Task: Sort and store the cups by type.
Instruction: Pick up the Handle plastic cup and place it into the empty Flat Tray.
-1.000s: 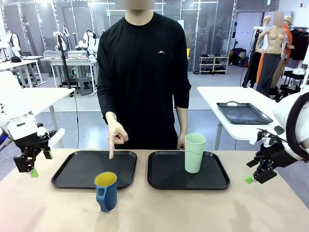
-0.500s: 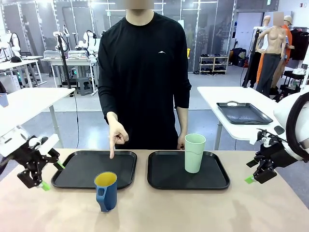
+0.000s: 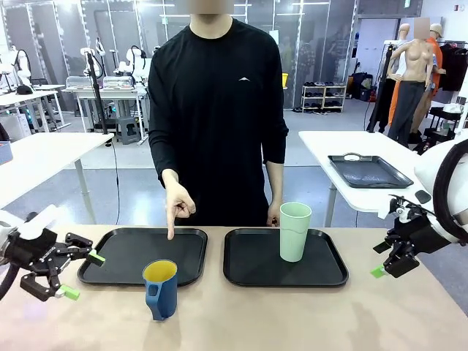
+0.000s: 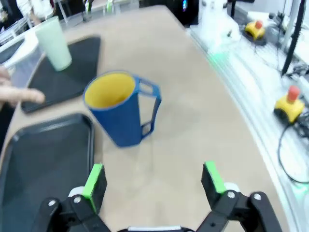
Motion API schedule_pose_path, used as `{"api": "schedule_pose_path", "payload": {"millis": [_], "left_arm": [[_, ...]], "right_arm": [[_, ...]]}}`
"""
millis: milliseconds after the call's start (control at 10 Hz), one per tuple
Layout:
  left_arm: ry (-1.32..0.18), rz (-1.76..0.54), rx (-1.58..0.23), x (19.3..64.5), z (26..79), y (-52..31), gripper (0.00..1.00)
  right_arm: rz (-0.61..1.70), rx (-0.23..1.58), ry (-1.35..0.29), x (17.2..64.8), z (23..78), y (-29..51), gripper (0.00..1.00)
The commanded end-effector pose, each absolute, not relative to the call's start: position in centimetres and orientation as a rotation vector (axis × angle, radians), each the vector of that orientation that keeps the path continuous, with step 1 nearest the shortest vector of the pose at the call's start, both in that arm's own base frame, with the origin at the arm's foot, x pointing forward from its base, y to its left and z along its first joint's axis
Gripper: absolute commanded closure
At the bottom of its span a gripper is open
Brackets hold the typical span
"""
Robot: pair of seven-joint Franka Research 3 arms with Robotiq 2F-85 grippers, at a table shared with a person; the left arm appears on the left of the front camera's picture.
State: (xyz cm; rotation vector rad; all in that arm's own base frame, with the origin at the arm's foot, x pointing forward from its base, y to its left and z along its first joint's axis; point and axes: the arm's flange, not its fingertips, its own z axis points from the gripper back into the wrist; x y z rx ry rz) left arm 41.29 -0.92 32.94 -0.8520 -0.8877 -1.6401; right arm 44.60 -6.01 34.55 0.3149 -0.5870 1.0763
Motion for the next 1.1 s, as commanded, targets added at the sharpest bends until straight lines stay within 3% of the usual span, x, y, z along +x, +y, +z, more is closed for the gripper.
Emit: {"api": "schedule_pose_path", "payload": {"millis": [0, 200, 500, 1000], "left_arm": [[-1.030, -1.587, -0.978, 42.5, 31.6, -0.1, 0.00], [-1.185, -1.467, -1.093, 42.8, 30.7, -0.4, 0.00], [-1.298, -1.355, -1.104, 43.0, 29.5, -0.6, 0.00], [-1.252, -1.331, -1.097, 43.7, 32.2, -1.0, 0.00]], "right_arm": [[1.080, 0.317, -0.595, 44.7, 34.4, -6.0, 0.00], [1.080, 0.317, -0.595, 44.7, 34.4, -6.0, 0.00], [1.080, 0.317, -0.595, 44.7, 34.4, -6.0, 0.00], [1.080, 0.317, -0.595, 44.7, 34.4, -6.0, 0.00]]}}
